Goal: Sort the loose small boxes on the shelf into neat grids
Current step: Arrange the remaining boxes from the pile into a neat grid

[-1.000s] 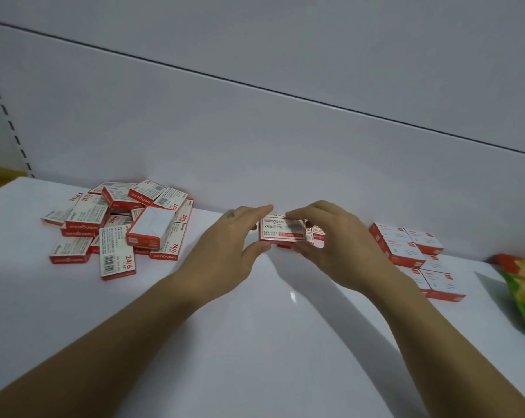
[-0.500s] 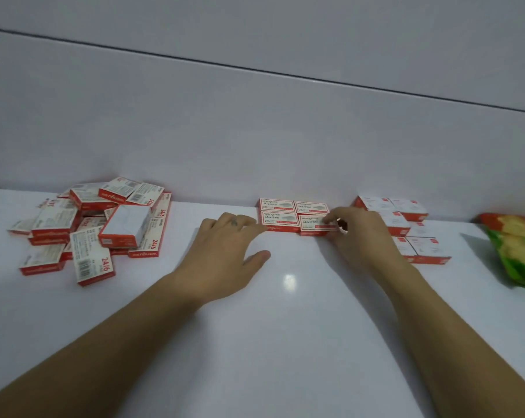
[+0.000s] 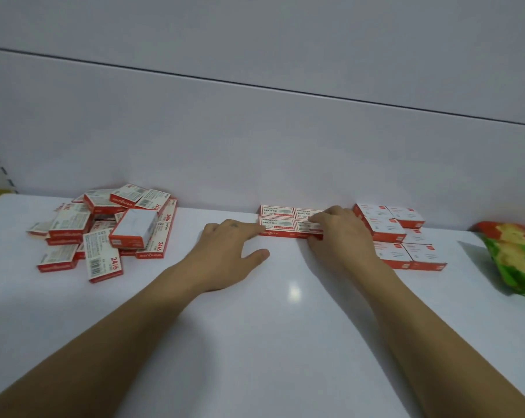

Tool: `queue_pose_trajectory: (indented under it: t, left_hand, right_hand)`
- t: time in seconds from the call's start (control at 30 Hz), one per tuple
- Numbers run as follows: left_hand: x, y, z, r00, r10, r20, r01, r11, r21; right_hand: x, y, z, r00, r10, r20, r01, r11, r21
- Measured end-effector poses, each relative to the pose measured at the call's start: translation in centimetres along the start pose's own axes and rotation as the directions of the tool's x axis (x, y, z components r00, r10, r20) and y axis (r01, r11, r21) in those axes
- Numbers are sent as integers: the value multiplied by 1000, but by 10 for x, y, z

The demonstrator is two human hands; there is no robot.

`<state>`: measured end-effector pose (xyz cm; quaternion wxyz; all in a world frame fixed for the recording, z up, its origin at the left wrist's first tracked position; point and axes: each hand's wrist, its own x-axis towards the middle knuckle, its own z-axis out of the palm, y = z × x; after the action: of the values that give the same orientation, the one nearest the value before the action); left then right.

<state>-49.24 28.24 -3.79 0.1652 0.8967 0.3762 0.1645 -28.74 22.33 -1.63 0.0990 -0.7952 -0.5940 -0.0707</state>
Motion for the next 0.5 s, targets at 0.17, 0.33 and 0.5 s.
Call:
queue_pose_trajectory:
  t: [0.17,0.33,0.5]
  left_hand:
    - [-10,1,-28,983,40,-179,-21,994,106]
    - [-24,-17,-65,980,17,-200,39,961,275]
    - [-64,-45,-90,978,-86,-189,149,924,351]
  right_hand:
    - [0,-33,-22,989,-148,14,147,988,55]
    - [0,-76,-28,957,-285,60,270,946,180]
    - [3,-124,-23,894,-433,117,401,888,226]
